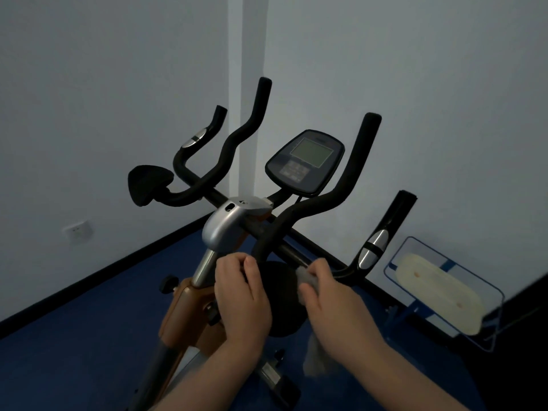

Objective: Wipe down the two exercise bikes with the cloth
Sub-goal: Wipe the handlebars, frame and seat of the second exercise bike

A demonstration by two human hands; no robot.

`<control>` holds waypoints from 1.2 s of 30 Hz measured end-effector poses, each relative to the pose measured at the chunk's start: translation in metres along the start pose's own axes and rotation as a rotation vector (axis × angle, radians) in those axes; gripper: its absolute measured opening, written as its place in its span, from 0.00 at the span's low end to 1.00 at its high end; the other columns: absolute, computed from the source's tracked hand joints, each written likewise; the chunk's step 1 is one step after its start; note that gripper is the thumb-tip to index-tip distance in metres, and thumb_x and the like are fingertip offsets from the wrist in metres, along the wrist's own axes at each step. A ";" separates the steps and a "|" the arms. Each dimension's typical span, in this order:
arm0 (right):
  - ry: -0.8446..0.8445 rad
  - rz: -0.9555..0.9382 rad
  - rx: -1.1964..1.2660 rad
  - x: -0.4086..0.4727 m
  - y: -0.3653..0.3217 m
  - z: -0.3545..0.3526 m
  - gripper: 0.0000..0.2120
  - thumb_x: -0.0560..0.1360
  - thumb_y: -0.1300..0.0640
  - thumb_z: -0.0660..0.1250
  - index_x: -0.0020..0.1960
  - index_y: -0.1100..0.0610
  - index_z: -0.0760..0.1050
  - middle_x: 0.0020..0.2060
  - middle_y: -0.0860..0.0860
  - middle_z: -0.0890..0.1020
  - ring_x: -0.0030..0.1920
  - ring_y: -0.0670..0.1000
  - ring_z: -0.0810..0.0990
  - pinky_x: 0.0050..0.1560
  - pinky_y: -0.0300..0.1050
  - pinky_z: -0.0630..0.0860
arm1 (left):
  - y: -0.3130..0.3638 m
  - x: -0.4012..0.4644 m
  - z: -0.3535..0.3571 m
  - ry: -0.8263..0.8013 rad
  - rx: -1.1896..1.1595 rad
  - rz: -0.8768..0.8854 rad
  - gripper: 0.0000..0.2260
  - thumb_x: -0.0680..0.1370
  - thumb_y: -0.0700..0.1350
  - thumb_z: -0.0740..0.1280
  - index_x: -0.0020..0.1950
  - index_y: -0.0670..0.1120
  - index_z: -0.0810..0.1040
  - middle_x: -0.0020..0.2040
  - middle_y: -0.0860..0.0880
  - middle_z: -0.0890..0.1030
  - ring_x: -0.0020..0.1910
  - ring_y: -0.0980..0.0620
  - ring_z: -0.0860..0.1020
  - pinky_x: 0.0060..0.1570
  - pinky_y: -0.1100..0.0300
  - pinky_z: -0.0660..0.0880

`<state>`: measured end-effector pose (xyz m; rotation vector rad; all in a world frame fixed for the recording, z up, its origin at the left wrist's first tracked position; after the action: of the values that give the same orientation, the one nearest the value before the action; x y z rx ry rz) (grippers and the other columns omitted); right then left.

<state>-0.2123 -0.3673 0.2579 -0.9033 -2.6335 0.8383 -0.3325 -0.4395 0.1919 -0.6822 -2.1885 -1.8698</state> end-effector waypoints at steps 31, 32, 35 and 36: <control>-0.044 -0.907 -0.221 0.141 -0.003 -0.039 0.11 0.77 0.55 0.66 0.57 0.47 0.80 0.49 0.45 0.77 0.53 0.48 0.71 0.51 0.46 0.68 | 0.030 0.009 0.014 0.161 0.513 -0.043 0.04 0.75 0.47 0.63 0.44 0.55 0.69 0.42 0.56 0.70 0.40 0.56 0.69 0.40 0.62 0.62; -0.099 -0.963 -0.273 0.137 -0.005 -0.030 0.11 0.78 0.54 0.64 0.59 0.46 0.79 0.51 0.45 0.77 0.54 0.48 0.71 0.52 0.45 0.67 | 0.029 0.008 0.014 0.176 0.510 -0.058 0.03 0.77 0.47 0.61 0.44 0.54 0.68 0.42 0.56 0.71 0.39 0.55 0.69 0.40 0.61 0.62; -0.109 -0.991 -0.337 0.144 0.004 -0.037 0.11 0.78 0.53 0.65 0.58 0.45 0.80 0.50 0.45 0.78 0.54 0.50 0.73 0.50 0.48 0.68 | 0.025 0.005 0.012 0.206 0.508 -0.102 0.05 0.79 0.48 0.55 0.44 0.53 0.69 0.41 0.56 0.70 0.38 0.56 0.69 0.40 0.59 0.61; -0.077 -0.979 -0.328 0.151 0.008 -0.045 0.11 0.77 0.55 0.67 0.56 0.45 0.81 0.48 0.45 0.79 0.52 0.51 0.74 0.48 0.48 0.69 | 0.024 0.005 0.012 0.209 0.505 -0.113 0.06 0.79 0.49 0.55 0.44 0.53 0.69 0.41 0.56 0.70 0.38 0.57 0.69 0.39 0.59 0.61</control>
<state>-0.3089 -0.2482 0.2942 0.4157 -2.7958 0.1846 -0.3245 -0.4247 0.2135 -0.2588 -2.4457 -1.2679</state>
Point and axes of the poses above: each hand's wrist, its own x-axis towards the middle knuckle, its own z-axis out of the palm, y = z × x, the point moved 1 cm from there along x, towards the middle knuckle
